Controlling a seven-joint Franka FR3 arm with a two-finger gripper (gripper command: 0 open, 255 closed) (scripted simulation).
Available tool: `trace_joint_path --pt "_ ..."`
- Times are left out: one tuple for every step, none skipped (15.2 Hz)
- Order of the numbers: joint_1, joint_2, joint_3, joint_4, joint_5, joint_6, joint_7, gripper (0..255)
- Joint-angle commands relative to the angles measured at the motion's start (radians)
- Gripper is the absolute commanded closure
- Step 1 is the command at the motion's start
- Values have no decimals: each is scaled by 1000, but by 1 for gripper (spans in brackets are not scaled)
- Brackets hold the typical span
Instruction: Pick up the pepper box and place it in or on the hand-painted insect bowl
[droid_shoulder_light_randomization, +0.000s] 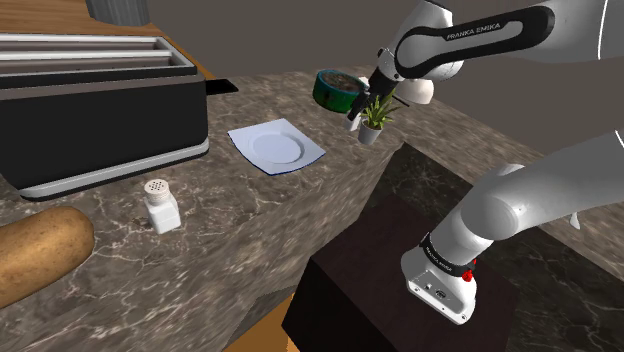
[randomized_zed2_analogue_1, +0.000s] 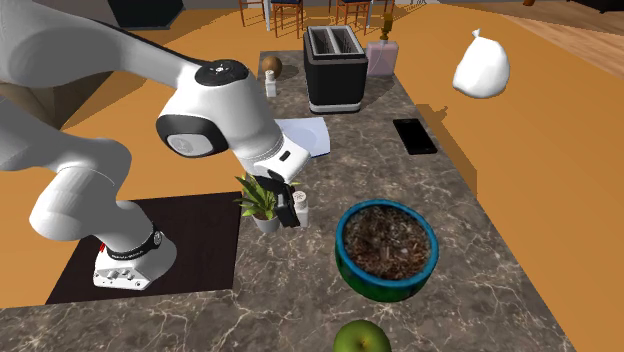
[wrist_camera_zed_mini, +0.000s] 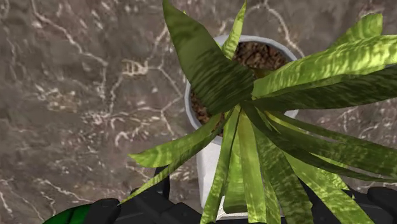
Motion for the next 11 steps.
trace_joint_path --pt "3 17 -1 -12 3 30 -2 0" --pt "2 17 -1 -12 3 30 -2 0" --pt "3 17 -1 -12 3 30 -2 0" --pt "3 17 -1 -12 3 30 -2 0" --pt "3 17 -1 -12 3 30 -2 0" --pt "3 17 -1 -12 3 30 -2 0" --pt "3 17 -1 -12 3 30 -2 0" --pt "2 17 -1 -12 3 29 -2 0" --pt "2 17 -1 -12 3 29 -2 255" --pt "2 17 -1 -12 3 29 -2 255" --pt "2 17 -1 -12 3 29 -2 255"
